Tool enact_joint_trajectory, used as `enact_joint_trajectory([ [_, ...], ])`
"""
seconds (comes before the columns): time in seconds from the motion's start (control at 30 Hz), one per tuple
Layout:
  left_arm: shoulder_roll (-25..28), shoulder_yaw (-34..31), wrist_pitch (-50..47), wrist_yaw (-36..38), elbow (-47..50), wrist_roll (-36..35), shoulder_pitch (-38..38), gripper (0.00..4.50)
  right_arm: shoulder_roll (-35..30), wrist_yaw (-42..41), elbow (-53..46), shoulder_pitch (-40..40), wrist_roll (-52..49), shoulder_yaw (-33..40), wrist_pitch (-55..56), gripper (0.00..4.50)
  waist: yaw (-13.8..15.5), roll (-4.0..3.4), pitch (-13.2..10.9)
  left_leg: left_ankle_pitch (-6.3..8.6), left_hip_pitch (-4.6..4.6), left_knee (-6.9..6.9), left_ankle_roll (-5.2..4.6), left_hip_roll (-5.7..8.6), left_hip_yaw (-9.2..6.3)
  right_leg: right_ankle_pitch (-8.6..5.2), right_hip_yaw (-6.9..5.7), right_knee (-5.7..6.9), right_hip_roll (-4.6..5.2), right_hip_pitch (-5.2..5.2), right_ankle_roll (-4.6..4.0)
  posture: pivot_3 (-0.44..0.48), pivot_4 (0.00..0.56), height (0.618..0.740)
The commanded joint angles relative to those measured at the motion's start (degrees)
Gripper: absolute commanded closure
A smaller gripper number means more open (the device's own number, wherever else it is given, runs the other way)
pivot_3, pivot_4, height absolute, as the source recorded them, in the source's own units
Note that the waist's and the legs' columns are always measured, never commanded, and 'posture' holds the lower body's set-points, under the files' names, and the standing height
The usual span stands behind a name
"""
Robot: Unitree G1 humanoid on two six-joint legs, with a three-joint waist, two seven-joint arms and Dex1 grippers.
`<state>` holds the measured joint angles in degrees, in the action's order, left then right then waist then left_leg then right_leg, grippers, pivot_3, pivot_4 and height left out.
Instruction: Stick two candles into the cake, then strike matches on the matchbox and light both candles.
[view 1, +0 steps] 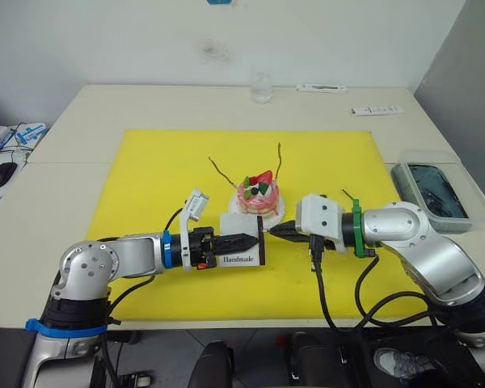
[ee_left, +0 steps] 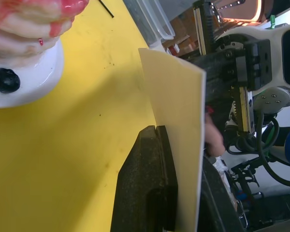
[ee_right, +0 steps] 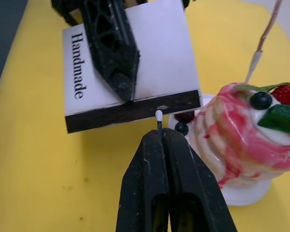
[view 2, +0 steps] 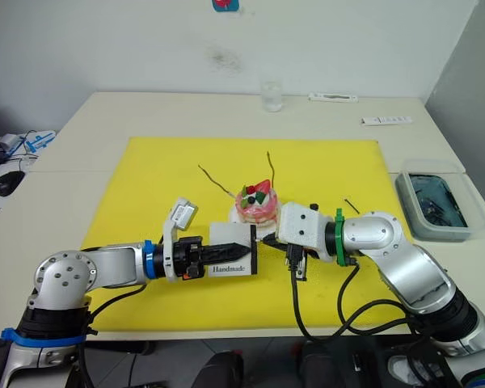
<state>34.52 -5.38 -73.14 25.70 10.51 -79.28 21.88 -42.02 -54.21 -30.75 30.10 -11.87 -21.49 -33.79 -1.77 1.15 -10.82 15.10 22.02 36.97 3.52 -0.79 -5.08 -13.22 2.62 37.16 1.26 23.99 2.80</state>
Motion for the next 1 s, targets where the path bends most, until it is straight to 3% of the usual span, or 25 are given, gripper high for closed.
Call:
enact_joint_trajectory([
  [0.03,0.15,-3.78,1.88,0.88,-0.48,-1.24,2.73,4.5,-4.9,-5.64,-4.83,-3.71,0.61,-2.9,2.16,4.48,0.22,0.04,0.01,0.0,0.02,0.0,0.0,0.0,-0.04,0.0,-0.05,-0.02,0.0,-0.02,0.0,0.0,0.15,0.74],
  [0.23,1.94,-7.22,1.37,0.39,-2.35,-1.88,3.87,4.5,-6.58,-6.79,-7.89,-5.54,-1.6,-0.39,1.05,4.48,-0.35,0.03,0.01,0.0,-0.06,0.0,0.0,0.0,0.02,0.0,-0.02,0.0,0.01,-0.01,0.02,0.0,0.15,0.74],
  [0.6,1.24,-5.32,1.34,-0.03,4.2,-0.82,-2.13,4.5,-0.89,-1.92,-4.19,-0.3,-6.76,6.88,-6.9,4.48,0.04,0.03,0.01,-0.01,-0.05,0.03,0.01,0.0,-0.03,0.01,-0.03,0.06,0.0,-0.03,0.0,0.0,0.15,0.74],
  [1.0,-0.13,-3.48,1.78,0.82,3.74,0.71,-0.89,4.5,3.44,0.59,-1.83,5.4,-5.93,4.12,-8.83,4.48,-0.03,0.03,0.01,0.0,-0.05,0.02,0.0,0.0,-0.03,0.01,-0.03,0.06,-0.01,-0.02,-0.01,0.0,0.15,0.74],
])
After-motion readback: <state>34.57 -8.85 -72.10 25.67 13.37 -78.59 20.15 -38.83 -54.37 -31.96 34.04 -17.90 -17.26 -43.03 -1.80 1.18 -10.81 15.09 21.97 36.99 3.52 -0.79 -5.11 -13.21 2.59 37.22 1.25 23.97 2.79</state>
